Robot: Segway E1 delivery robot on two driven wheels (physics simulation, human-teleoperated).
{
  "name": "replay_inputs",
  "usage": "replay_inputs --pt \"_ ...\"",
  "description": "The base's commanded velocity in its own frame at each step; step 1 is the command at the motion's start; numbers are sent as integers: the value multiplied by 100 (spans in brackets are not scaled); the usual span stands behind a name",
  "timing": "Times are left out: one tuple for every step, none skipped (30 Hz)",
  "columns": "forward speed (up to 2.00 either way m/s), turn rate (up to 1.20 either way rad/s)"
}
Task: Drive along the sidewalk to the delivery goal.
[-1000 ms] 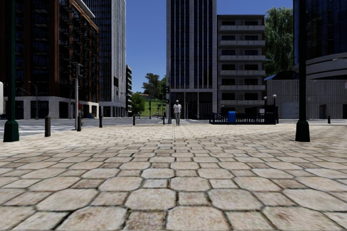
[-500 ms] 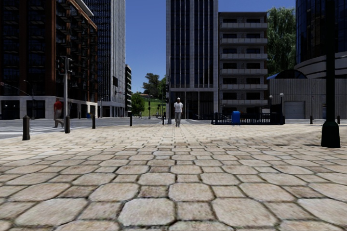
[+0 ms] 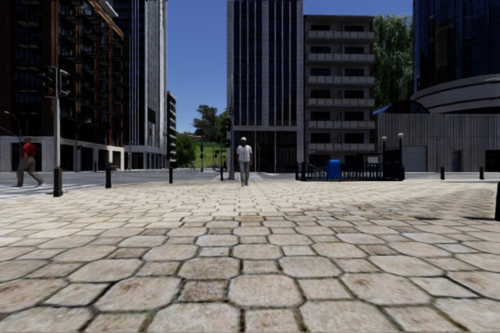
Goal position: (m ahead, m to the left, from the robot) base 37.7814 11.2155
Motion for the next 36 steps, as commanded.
replay_inputs --pt "200 -47" --pt "200 -47" --pt "200 -47" --pt "200 -47" --pt "200 -47" --pt "200 -47" --pt "200 -47" --pt "200 -47" --pt "200 -47" --pt "200 -47" --pt "200 -47" --pt "200 -47" --pt "200 -47" --pt "200 -47" --pt "200 -41" --pt "200 -41" --pt "200 -15" --pt "200 0" --pt "200 0" --pt "200 0" --pt "200 0" --pt "200 0" --pt "200 0" --pt "200 0" --pt "200 0" --pt "200 0" --pt "200 0" --pt "200 0" --pt "200 0" --pt "200 0" --pt "200 0" --pt "200 0" --pt "200 0" --pt "200 0" --pt "200 0" --pt "200 0"
